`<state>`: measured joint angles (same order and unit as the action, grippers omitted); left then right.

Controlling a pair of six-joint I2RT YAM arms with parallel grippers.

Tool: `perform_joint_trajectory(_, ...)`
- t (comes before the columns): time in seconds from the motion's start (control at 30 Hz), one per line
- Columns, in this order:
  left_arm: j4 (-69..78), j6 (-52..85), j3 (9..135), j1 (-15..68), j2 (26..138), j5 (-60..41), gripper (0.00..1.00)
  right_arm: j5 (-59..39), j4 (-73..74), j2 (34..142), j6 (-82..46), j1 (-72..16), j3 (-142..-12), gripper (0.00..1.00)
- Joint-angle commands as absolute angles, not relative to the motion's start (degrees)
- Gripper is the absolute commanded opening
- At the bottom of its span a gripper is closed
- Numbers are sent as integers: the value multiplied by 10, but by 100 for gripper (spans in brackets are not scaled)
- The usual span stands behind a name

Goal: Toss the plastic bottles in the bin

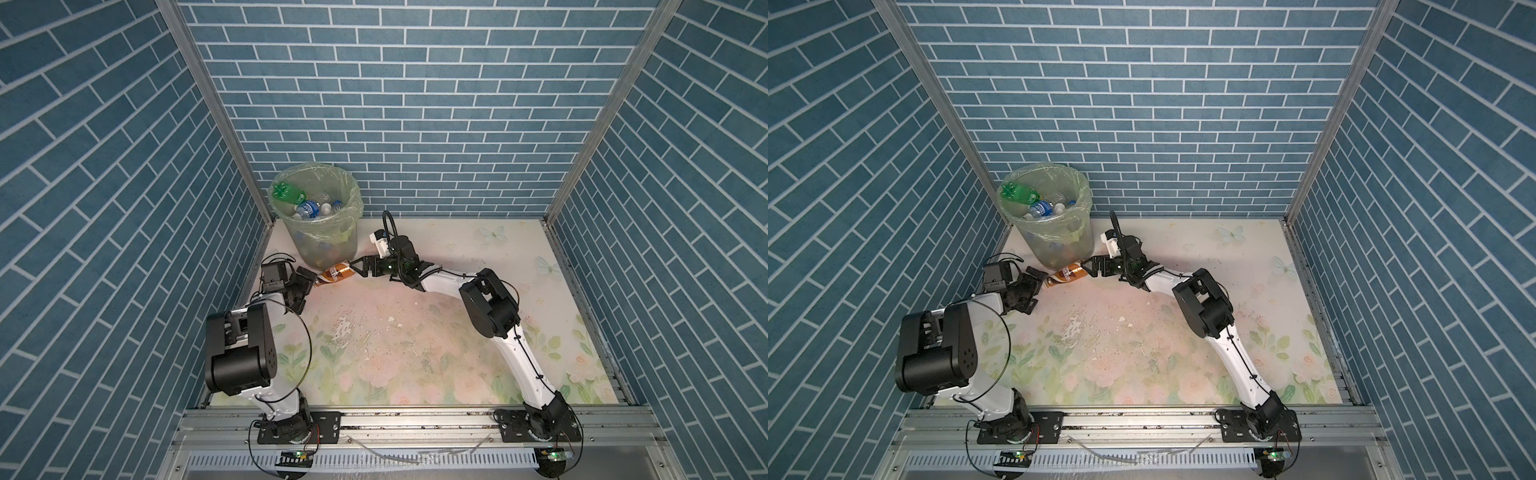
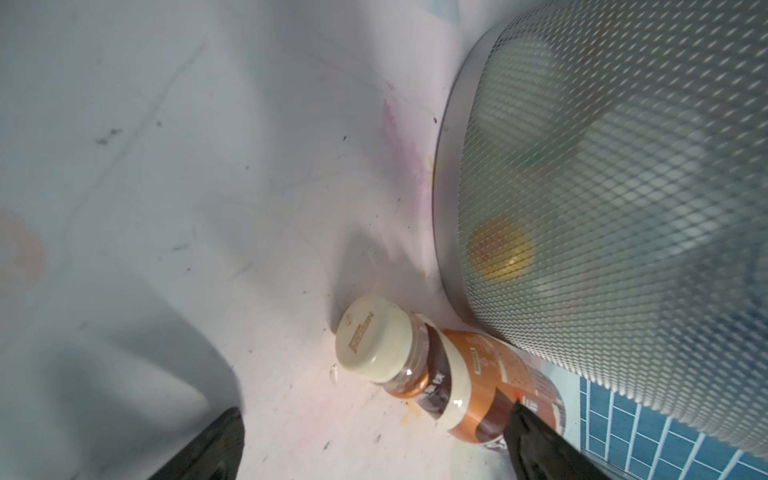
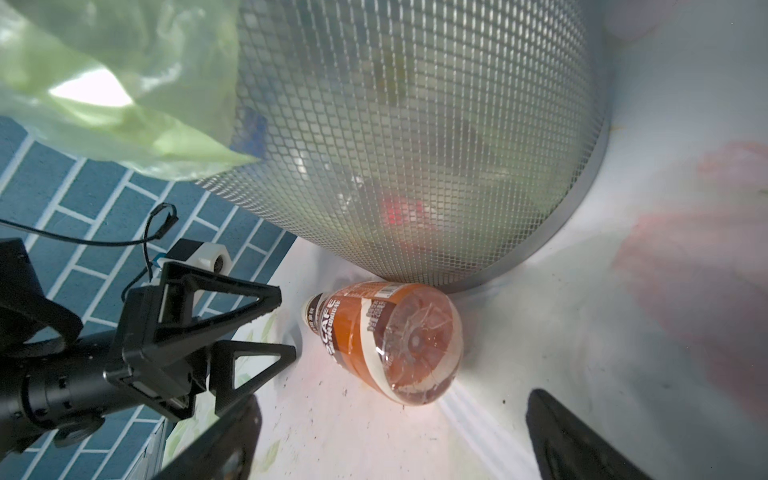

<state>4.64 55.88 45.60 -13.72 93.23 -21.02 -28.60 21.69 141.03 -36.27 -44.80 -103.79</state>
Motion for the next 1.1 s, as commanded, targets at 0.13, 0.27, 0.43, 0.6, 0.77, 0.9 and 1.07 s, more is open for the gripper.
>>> perform_joint_trajectory(0.13, 79, 576, 497, -157, 977, -209, 99, -314, 228, 1448, -407, -457, -1095, 99)
perform_joint_trajectory(0.27, 106, 590, 504, -147, 1013, -219, 99, -323, 228, 1449, -413, -464, -1105, 99)
perform_joint_trajectory(0.43, 115, 589, 511, -132, 1030, -225, 99, -335, 241, 1435, -421, -464, -1094, 99)
perform_joint_trajectory(0.6, 106, 579, 521, -98, 1038, -214, 99, -330, 274, 1409, -430, -463, -1051, 98)
perform_joint_trajectory(0.77, 100, 572, 515, -73, 1032, -208, 99, -322, 295, 1379, -430, -459, -1003, 98)
perform_joint_trajectory(0.9, 101, 571, 502, -43, 1025, -207, 99, -320, 311, 1354, -427, -452, -957, 98)
perform_joint_trajectory(1.07, 100, 564, 491, 7, 1028, -203, 99, -318, 323, 1320, -420, -442, -901, 98)
